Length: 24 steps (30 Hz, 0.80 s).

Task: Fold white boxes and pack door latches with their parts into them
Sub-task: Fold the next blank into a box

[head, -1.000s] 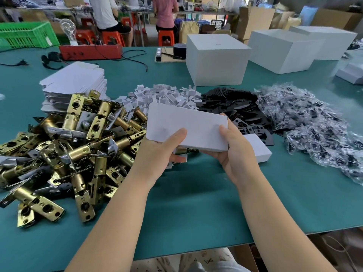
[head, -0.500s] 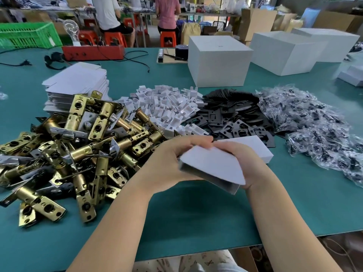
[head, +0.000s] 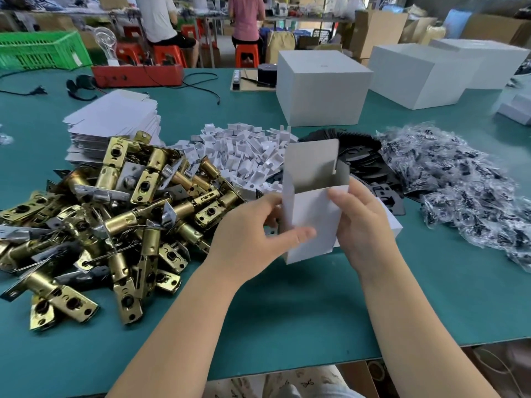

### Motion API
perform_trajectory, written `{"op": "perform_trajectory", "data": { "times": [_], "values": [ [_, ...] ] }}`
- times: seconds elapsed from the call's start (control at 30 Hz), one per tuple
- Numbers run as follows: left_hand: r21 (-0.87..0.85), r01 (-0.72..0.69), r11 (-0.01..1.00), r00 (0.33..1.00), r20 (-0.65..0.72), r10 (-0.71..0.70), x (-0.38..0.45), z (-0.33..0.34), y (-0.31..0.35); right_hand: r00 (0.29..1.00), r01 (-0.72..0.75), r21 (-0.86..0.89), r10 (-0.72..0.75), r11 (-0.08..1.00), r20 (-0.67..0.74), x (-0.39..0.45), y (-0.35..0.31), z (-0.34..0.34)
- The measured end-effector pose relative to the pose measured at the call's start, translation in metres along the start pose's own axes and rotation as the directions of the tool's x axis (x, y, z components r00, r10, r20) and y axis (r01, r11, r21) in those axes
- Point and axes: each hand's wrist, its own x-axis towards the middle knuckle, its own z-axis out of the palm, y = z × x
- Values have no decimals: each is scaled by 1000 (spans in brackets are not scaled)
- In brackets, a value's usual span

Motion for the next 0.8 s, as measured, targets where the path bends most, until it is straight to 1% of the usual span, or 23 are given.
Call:
{"op": "perform_trajectory", "data": {
  "times": [0.03, 0.07, 0.1, 0.13, 0.17, 0.2, 0.27, 0.33, 0.37, 0.47, 0.6, 0.7, 0.8],
  "values": [
    [11, -46, 999, 999, -30, 46, 0, -2, -1, 1000, -25, 81, 26, 996, -14, 2, -1, -3],
    [-14, -48, 999, 996, -77, 47, 1, -4, -2, 998, -41, 141, 46, 989, -35, 3, -3, -6],
    [-48, -10, 999, 991, -135, 3, 2, -6, -4, 996, -57, 173, 69, 983, -62, 5, -3, -7],
    [-44, 47, 998, 981, -188, -55, 4, -8, -8, 991, -75, 177, 93, 981, -92, 5, -3, -8],
    [2, 114, 993, 968, -226, -111, 6, -9, -11, 987, -93, 161, 112, 983, -117, 5, -1, -9],
    [84, 179, 980, 960, -235, -155, 8, -10, -16, 983, -108, 135, 126, 985, -136, 5, 1, -8],
    [237, 245, 940, 964, -166, -210, 10, -12, -23, 979, -116, 78, 127, 990, -159, 4, 4, -4],
    [337, 262, 904, 965, -76, -251, 10, -13, -22, 976, -98, 12, 99, 995, -192, 3, 8, 1],
    [369, 267, 890, 962, -52, -267, 9, -13, -21, 974, -85, -27, 78, 996, -211, 2, 10, 2],
    [430, 263, 864, 962, -48, -269, 9, -13, -21, 981, -18, -133, -8, 991, -192, -2, 12, 7],
    [421, 272, 865, 959, -49, -278, 8, -14, -22, 984, -19, -175, -13, 984, -176, -5, 16, 9],
    [368, 285, 885, 957, -63, -282, 7, -14, -21, 981, -23, -184, -13, 983, -192, -4, 17, 10],
    [290, 251, 923, 968, -77, -239, 6, -12, -19, 977, -25, -193, -17, 981, -212, -4, 15, 11]
  ]
}}
